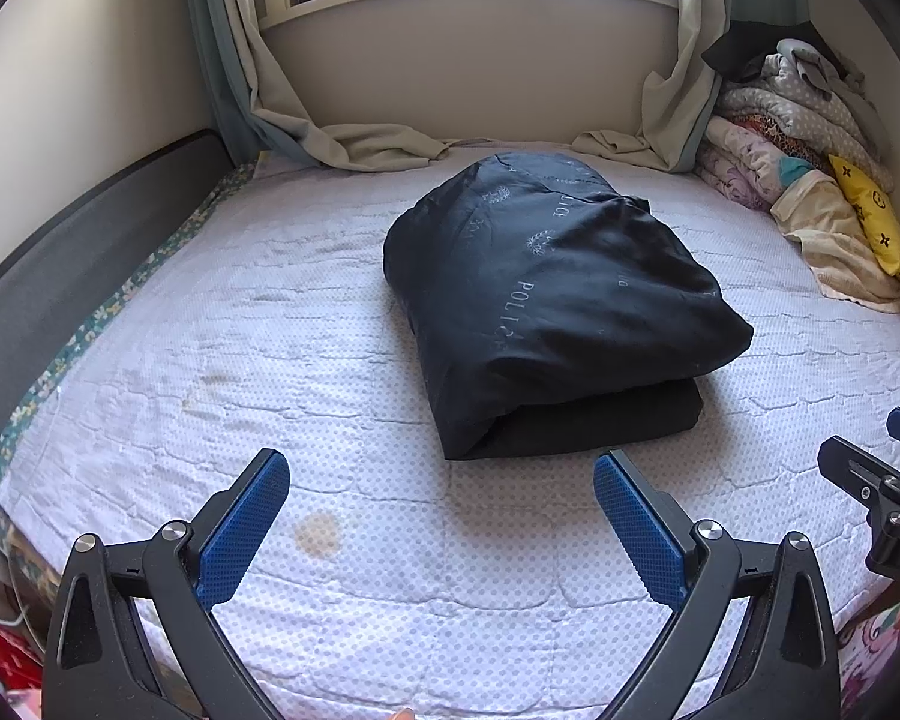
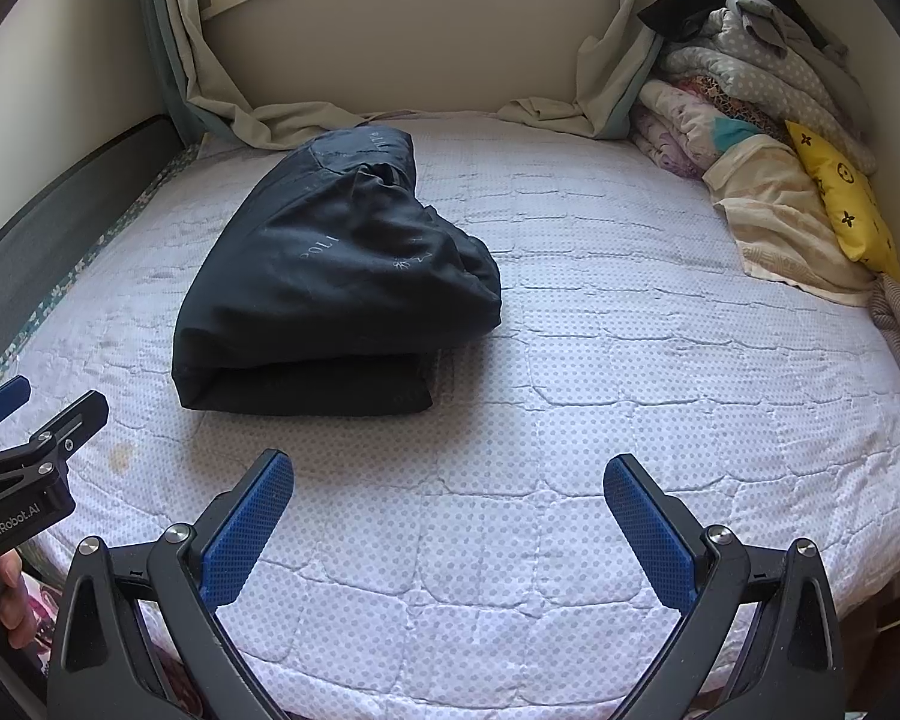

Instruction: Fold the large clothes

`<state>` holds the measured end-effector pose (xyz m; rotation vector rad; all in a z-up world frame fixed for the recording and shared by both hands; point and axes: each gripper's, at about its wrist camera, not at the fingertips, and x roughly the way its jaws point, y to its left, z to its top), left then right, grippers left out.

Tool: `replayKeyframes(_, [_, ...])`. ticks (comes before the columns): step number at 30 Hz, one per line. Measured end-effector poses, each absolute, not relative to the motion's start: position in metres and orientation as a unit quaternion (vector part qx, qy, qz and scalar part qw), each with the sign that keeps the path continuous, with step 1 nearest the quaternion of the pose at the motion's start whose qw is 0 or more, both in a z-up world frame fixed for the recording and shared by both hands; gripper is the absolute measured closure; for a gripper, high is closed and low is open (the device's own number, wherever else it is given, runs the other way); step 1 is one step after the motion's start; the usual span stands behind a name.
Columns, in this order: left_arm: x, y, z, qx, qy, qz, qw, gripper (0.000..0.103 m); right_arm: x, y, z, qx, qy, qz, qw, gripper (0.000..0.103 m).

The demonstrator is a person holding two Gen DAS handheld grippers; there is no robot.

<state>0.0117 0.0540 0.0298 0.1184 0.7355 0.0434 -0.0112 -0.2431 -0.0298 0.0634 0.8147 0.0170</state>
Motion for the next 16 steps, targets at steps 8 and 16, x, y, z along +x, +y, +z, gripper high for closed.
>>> replayKeyframes(8, [0.0123, 0.0579, 0.0278, 0.033, 0.37, 0.006, 0.928, 0.0, -0.0106, -0.2437, -0.0332, 0.031, 0.398, 0.013, 0.917, 0.0])
replayKeyframes(16, [0.0095, 0.0614, 0.0307, 0.037, 0.358, 0.017, 0.933, 0.0, -0.0086, -0.2445, -0.0359, 0.032, 0.402, 0.013, 0.915, 0.0])
